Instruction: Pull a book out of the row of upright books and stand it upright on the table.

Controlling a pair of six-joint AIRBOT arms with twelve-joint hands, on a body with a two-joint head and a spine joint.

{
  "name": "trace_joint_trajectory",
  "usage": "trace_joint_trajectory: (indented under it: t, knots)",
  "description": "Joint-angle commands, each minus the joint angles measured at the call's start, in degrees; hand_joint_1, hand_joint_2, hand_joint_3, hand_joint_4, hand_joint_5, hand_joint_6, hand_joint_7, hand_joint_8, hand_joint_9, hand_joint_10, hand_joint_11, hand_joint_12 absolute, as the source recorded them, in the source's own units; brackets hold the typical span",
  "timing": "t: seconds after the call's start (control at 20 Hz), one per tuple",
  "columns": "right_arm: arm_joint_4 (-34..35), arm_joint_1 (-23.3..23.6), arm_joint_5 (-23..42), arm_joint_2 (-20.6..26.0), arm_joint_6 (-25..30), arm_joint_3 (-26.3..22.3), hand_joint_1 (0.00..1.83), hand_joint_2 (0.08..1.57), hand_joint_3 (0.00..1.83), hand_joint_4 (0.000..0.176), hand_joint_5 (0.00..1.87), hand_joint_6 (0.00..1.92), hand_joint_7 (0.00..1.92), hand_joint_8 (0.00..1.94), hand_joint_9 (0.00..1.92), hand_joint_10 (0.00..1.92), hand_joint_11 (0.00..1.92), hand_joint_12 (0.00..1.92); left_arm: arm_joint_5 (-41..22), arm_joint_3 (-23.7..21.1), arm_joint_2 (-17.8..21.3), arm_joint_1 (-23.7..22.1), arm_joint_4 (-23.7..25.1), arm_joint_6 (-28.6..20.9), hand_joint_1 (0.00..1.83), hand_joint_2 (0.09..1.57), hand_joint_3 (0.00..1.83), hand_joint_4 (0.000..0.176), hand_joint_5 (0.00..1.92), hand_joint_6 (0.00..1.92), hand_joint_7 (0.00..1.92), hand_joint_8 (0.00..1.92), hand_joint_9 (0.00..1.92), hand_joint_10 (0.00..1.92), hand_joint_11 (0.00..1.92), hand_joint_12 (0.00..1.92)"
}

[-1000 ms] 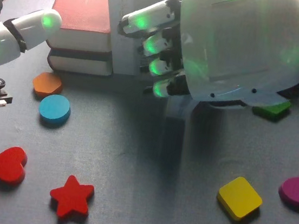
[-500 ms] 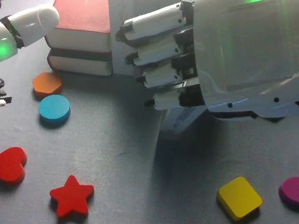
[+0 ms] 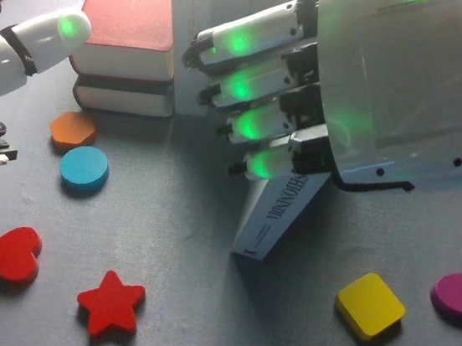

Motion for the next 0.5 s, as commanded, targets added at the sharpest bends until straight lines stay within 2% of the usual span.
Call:
trace_joint_trajectory:
  t: [0.0,0.15,0.3,0.35,0.45]
  knots:
    - [4.28,0.92,-1.45,0.19,-0.7,-0.1,1.14,1.27,0.0,0.0,0.77,1.25,0.64,1.57,0.35,1.22,0.0,1.56,-7.19,0.27,-0.21,-0.33,-1.29,-0.35,0.3,1.35,0.0,0.072,0.14,0.0,0.0,0.0,0.0,0.0,0.0,0.0]
    - [5.45,0.93,-0.02,0.51,-0.84,-0.02,1.14,1.27,0.0,0.0,0.77,1.25,0.64,1.57,0.35,1.22,0.0,1.56,-7.05,0.63,-0.51,-0.33,-1.38,-0.35,0.3,1.36,0.0,0.068,0.13,0.0,0.0,0.0,0.0,0.0,0.0,0.0]
    - [5.99,1.0,-0.58,0.7,-1.36,0.16,1.14,1.27,0.0,0.0,0.77,1.25,0.64,1.57,0.35,1.22,0.0,1.56,-6.92,0.81,-0.7,-0.36,-1.45,-0.34,0.3,1.36,0.0,0.049,0.14,0.0,0.0,0.0,0.0,0.0,0.0,0.0]
    - [5.6,1.03,-1.29,0.54,-1.34,0.34,1.14,1.27,0.0,0.0,0.77,1.25,0.64,1.57,0.35,1.22,0.0,1.56,-6.85,0.79,-0.72,-0.43,-1.45,-0.35,0.28,1.36,0.0,0.056,0.13,0.0,0.0,0.0,0.0,0.0,0.0,0.0]
    - [3.37,0.91,-4.07,-0.85,0.3,1.4,1.14,1.27,0.0,0.0,0.77,1.25,0.64,1.57,0.35,1.22,0.0,1.56,-6.84,0.65,-0.73,-0.51,-1.52,-0.36,0.28,1.36,0.0,0.053,0.13,0.0,0.0,0.0,0.0,0.0,0.0,0.0]
